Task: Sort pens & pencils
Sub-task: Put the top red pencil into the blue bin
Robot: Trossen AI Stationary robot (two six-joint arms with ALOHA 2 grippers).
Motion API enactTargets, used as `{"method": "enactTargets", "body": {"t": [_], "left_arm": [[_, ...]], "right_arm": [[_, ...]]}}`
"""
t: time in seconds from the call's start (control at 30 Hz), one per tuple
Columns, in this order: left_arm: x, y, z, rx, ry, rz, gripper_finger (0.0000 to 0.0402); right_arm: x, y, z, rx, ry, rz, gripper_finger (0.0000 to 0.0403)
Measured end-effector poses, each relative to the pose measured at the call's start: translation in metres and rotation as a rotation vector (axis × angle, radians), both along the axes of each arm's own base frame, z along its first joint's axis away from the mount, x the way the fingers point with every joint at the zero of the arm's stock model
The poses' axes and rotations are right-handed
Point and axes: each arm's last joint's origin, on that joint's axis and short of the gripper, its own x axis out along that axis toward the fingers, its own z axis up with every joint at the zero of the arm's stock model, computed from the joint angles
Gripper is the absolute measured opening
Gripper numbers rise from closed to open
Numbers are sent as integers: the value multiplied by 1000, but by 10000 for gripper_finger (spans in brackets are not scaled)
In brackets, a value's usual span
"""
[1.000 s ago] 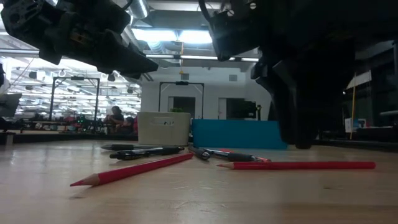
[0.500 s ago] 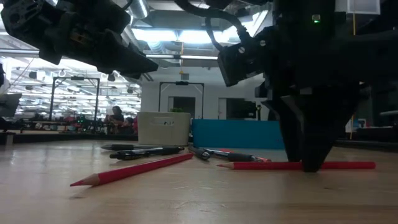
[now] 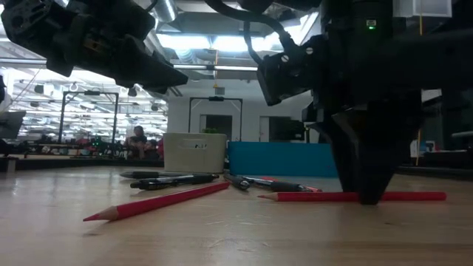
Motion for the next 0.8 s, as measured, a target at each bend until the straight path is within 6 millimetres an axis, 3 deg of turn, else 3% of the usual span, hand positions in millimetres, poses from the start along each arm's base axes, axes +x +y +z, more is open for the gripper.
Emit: {"method": "enactTargets", "body": {"t": [0.27, 0.8], "left_arm": [[0, 0, 0, 0, 0, 0, 82], [0, 0, 0, 0, 0, 0, 82]], "right_arm": [[1, -1, 0, 12, 0, -8, 97], [1, 0, 0, 15, -5, -12, 47]]}}
